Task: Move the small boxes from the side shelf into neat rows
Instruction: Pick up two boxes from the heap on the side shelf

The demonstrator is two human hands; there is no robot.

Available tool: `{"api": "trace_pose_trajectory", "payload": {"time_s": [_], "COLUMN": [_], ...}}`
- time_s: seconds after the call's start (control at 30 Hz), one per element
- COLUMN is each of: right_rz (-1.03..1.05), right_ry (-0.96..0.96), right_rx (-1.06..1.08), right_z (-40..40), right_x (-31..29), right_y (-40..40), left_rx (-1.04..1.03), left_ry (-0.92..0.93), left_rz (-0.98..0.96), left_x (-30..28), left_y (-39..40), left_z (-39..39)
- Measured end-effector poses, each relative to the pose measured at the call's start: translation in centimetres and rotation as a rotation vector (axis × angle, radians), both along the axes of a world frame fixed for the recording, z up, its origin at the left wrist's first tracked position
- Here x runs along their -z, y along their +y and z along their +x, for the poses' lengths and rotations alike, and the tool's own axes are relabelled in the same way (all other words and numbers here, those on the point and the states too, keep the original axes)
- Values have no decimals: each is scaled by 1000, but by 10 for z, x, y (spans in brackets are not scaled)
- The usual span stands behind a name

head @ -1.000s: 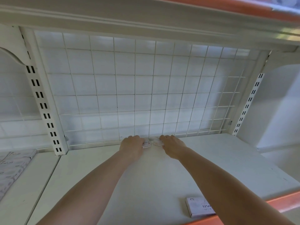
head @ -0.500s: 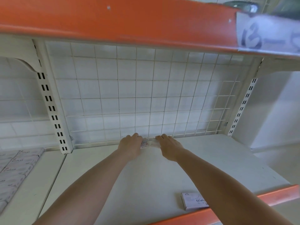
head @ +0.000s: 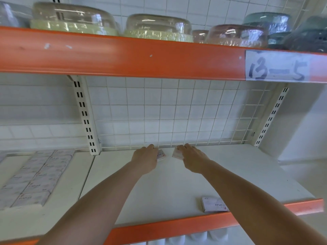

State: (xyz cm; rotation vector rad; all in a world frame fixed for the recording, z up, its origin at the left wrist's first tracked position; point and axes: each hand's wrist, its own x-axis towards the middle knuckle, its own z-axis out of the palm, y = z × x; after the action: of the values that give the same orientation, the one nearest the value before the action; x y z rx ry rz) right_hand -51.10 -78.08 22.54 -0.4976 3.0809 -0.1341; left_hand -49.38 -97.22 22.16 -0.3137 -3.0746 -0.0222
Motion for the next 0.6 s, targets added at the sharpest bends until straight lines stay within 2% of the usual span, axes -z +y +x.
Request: {"api": "trace_pose_trajectory", "payload": {"time_s": [0.6], "right_rz": [36], "right_ry": [-13], "right_rx": [-80], "right_z": [46], "right_x": [0], "right_y": [-47], "left_rx": [-37], "left_ry": [20], "left_rz": [1], "left_x": [0], "left_y": [-51], "left_z": [60]}}
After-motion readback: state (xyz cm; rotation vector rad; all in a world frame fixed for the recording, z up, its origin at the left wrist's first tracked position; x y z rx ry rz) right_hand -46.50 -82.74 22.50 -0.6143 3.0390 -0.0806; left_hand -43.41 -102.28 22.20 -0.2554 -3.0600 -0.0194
